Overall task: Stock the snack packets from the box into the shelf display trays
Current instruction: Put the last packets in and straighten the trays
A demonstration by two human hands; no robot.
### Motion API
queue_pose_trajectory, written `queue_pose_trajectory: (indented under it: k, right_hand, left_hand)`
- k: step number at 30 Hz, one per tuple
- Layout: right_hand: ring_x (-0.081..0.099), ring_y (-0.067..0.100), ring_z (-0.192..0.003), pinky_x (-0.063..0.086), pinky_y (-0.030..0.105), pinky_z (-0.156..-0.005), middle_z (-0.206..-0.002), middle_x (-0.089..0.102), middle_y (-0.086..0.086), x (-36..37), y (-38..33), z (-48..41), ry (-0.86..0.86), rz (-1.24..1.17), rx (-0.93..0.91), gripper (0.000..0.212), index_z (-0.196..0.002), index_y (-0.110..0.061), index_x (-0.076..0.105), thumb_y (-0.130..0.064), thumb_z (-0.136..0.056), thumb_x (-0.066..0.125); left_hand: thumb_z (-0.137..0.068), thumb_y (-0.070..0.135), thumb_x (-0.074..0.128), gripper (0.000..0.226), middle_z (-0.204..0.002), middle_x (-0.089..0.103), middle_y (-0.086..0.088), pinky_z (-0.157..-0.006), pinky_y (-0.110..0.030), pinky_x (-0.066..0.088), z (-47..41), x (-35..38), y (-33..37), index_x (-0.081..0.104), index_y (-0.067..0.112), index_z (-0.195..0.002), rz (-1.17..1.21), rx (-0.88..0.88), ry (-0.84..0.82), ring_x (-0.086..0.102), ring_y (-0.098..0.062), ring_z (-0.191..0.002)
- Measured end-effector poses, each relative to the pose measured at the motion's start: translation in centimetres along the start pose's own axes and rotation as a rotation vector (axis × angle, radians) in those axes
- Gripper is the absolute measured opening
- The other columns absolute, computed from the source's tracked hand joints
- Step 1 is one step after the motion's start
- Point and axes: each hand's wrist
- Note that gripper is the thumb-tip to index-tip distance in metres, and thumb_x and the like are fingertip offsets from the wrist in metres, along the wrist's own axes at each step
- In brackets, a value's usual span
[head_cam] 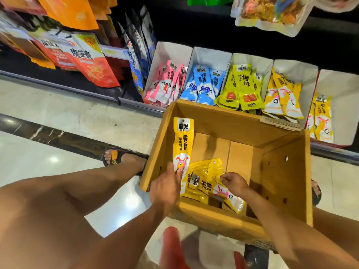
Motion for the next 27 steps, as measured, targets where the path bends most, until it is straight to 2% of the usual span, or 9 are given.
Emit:
queue_pose_trajectory:
  k: [1,4,8,11,14,17,21,24,27]
  right_hand:
    - [0.064,0.023,-0.106,0.045,0.028,-0.089,-0.114,0.071,0.01,0.3,0.6,-0.4,-0.023,0.033,0.021,0.005,-0.097,-0.014,0.072,-0.013,-0.094,0.068]
    - [0.056,0.023,-0.126,0.04,0.023,-0.098,-0.136,0.061,0.007,1.0,1.6,-1.1,-0.114,0.234,0.033,0.036,-0.13,-0.009,0.064,-0.022,-0.096,0.065]
    - [0.05,0.025,-0.133,0.04,0.025,-0.103,-0.148,0.051,0.007,1.6,1.7,-1.6,-0.172,0.478,0.024,0.053,-0.144,-0.017,0.05,-0.033,-0.095,0.063]
    - [0.054,0.026,-0.127,0.041,0.025,-0.098,-0.139,0.057,0.01,2.2,1.7,-2.4,-0.192,0.556,-0.026,0.051,-0.14,-0.014,0.053,-0.029,-0.092,0.066]
    - [0.06,0.026,-0.117,0.048,0.027,-0.09,-0.124,0.064,0.008,2.4,1.7,-3.0,-0.144,0.603,-0.074,0.029,-0.12,-0.018,0.067,-0.026,-0.093,0.06]
    - [0.063,0.025,-0.111,0.05,0.029,-0.087,-0.12,0.067,0.006,2.5,1.7,-3.1,-0.076,0.632,-0.033,0.023,-0.111,-0.022,0.072,-0.021,-0.096,0.055]
    - [0.064,0.026,-0.108,0.05,0.03,-0.085,-0.117,0.069,0.006,2.0,1.7,-3.0,-0.054,0.582,-0.05,0.02,-0.108,-0.022,0.074,-0.022,-0.097,0.058]
    - [0.065,0.028,-0.101,0.047,0.028,-0.078,-0.11,0.07,0.008,1.0,1.7,-2.8,-0.037,0.482,-0.064,0.016,-0.102,-0.022,0.076,-0.023,-0.095,0.061]
    - [0.063,0.024,-0.09,0.041,0.025,-0.071,-0.097,0.069,0.003,-0.7,1.5,-2.6,0.003,0.392,-0.077,0.01,-0.091,-0.026,0.075,-0.024,-0.093,0.065]
  left_hand:
    - [-0.102,0.065,0.024,0.044,-0.098,0.075,0.002,-0.065,-0.03,0.058,0.0,0.1,-0.1,0.045,0.027,-0.114,0.001,-0.003,0.003,0.073,-0.016,-0.083]
    - [-0.101,0.066,0.023,0.047,-0.097,0.074,0.002,-0.062,-0.029,0.059,0.0,0.5,-0.2,0.046,0.026,-0.113,0.004,0.011,0.038,0.074,-0.015,-0.08]
    - [-0.097,0.07,0.017,0.053,-0.092,0.072,0.0,-0.058,-0.033,0.06,0.0,1.0,-0.4,0.044,0.027,-0.111,-0.029,0.015,0.062,0.072,-0.018,-0.072]
    - [-0.1,0.069,0.017,0.049,-0.091,0.072,-0.003,-0.058,-0.038,0.06,-0.2,1.2,-0.6,0.04,0.027,-0.109,-0.029,0.003,0.052,0.072,-0.022,-0.071]
    - [-0.103,0.065,0.026,0.039,-0.093,0.072,-0.002,-0.057,-0.038,0.061,-0.2,1.3,-0.6,0.038,0.029,-0.107,-0.018,-0.003,0.041,0.072,-0.022,-0.07]
    - [-0.104,0.063,0.032,0.034,-0.093,0.073,-0.002,-0.057,-0.039,0.061,-0.2,1.5,-0.7,0.038,0.029,-0.105,-0.016,-0.012,0.023,0.072,-0.021,-0.069]
    - [-0.101,0.068,0.026,0.043,-0.098,0.073,-0.002,-0.061,-0.037,0.062,-0.3,1.3,-0.6,0.041,0.028,-0.109,-0.012,-0.021,0.0,0.073,-0.021,-0.074]
    - [-0.096,0.072,0.018,0.055,-0.104,0.073,0.0,-0.062,-0.033,0.062,-0.2,1.0,-0.5,0.044,0.028,-0.116,-0.019,-0.015,-0.009,0.073,-0.017,-0.078]
    - [-0.096,0.073,0.017,0.051,-0.103,0.073,0.002,-0.061,-0.032,0.061,-0.2,0.9,-0.5,0.041,0.031,-0.113,0.009,0.0,-0.022,0.073,-0.015,-0.077]
Point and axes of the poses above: each hand's wrist, its own z-axis away from the middle knuckle, its own x-axis out of the palm, y = z × x
